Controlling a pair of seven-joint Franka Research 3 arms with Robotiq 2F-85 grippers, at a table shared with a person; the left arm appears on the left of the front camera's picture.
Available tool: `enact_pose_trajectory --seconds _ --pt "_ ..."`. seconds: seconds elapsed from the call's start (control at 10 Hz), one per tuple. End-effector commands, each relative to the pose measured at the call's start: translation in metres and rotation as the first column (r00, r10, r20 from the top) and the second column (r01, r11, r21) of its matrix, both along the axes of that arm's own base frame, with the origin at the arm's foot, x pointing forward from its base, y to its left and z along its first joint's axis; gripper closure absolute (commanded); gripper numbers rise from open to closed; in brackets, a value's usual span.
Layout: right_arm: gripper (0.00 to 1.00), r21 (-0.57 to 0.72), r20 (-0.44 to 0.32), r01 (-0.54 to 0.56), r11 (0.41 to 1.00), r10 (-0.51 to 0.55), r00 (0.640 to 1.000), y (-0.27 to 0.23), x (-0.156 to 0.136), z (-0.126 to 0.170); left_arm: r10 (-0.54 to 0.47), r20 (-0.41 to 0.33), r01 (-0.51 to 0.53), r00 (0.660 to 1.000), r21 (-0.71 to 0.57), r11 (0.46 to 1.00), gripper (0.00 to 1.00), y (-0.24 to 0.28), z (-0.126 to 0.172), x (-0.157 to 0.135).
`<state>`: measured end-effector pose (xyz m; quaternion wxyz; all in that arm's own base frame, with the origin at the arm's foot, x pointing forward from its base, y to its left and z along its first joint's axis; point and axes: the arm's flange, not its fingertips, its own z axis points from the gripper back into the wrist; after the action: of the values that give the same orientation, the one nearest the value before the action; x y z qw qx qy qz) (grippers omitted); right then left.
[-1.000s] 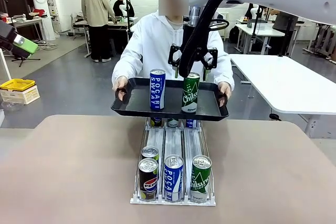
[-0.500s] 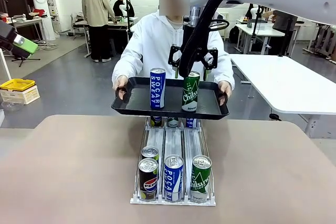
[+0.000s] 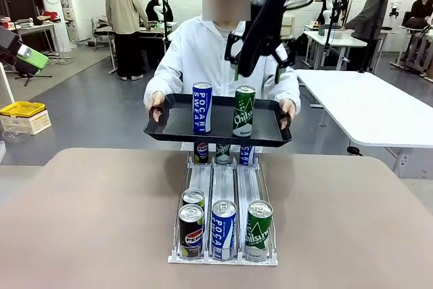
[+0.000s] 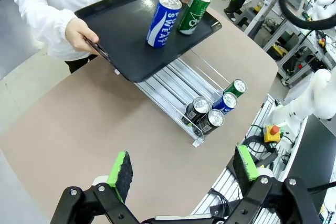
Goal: Retrieve and hand over the desired beverage to the person.
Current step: Place the picked can on the Handle tray extended by the person.
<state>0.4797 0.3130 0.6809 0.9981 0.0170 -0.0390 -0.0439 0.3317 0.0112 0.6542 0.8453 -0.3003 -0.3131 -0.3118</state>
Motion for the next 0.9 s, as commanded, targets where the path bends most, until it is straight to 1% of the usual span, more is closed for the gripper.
enact_pose_trajectory --seconds 0.0,0.1,0.2,0.3,0.5,0.6,0.8 --pt "0.00 0.007 0.017 -0.024 1.000 0.024 1.000 -0.032 -0.059 -0.008 -0.018 0.018 0.018 1.000 -0.013 1.000 0.00 0.002 0.000 0.001" --pt "0.00 0.000 0.042 -0.088 0.996 0.088 0.995 -0.044 -0.083 -0.010 -0.018 0.018 0.018 1.000 -0.013 1.000 0.00 0.002 0.000 0.001" --pt "0.00 -0.013 0.075 -0.092 0.996 0.093 0.993 -0.059 -0.102 -0.020 -0.018 0.018 0.018 1.000 -0.013 1.000 0.00 0.002 0.000 0.001" --pt "0.00 -0.005 0.110 -0.107 0.994 0.106 0.988 -0.070 -0.112 -0.029 -0.018 0.018 0.018 1.000 -0.013 1.000 0.00 0.002 0.000 0.001" --pt "0.00 -0.005 0.169 -0.128 0.992 0.127 0.977 -0.087 -0.123 -0.042 -0.018 0.018 0.018 1.000 -0.013 1.000 0.00 0.002 0.000 0.001" --pt "0.00 0.003 0.173 -0.116 0.993 0.113 0.978 -0.088 -0.128 -0.043 -0.018 0.018 0.018 1.000 -0.013 1.000 0.00 0.002 0.000 0.001" --pt "0.00 0.026 0.161 -0.059 0.998 0.054 0.986 -0.095 -0.123 -0.040 -0.018 0.018 0.018 1.000 -0.013 1.000 0.00 0.002 0.000 0.001"
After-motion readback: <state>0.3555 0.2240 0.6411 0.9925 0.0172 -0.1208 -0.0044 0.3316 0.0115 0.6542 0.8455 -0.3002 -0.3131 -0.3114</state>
